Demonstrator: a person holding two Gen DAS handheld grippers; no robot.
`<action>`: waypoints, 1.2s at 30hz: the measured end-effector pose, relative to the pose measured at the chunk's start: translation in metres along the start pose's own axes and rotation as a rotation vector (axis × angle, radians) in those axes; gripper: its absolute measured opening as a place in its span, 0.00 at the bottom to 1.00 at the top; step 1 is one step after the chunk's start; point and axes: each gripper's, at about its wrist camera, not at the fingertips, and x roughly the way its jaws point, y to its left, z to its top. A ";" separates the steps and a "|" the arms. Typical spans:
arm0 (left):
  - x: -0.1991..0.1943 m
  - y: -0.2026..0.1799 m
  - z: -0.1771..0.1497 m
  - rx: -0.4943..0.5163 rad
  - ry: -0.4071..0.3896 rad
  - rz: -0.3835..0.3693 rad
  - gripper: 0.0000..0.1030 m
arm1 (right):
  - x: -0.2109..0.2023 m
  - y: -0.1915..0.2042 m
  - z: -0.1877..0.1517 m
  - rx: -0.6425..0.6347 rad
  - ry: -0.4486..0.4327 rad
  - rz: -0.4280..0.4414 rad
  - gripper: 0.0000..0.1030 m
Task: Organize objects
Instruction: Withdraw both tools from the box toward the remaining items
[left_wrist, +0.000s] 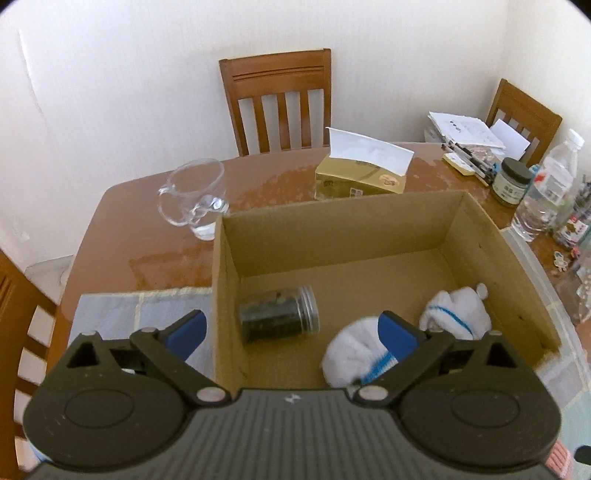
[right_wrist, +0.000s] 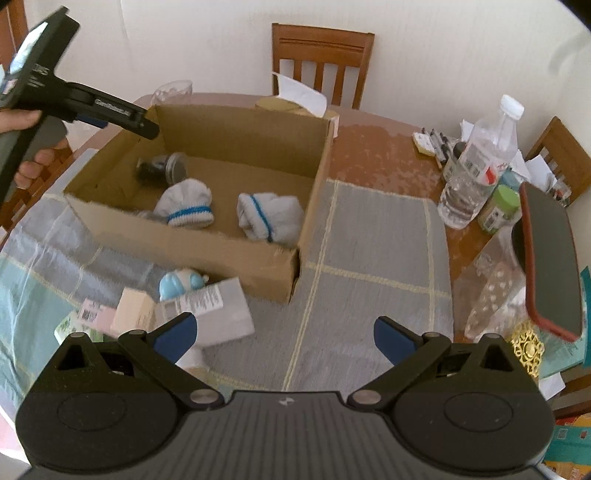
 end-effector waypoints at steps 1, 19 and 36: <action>-0.007 0.000 -0.006 -0.006 -0.003 0.002 0.97 | 0.000 0.000 -0.003 -0.004 0.001 0.004 1.00; -0.090 -0.044 -0.122 -0.100 0.038 0.007 0.97 | 0.001 -0.019 -0.079 -0.046 0.031 0.077 1.00; -0.115 -0.091 -0.190 -0.201 0.075 0.044 0.97 | 0.042 -0.014 -0.124 -0.173 0.075 0.121 1.00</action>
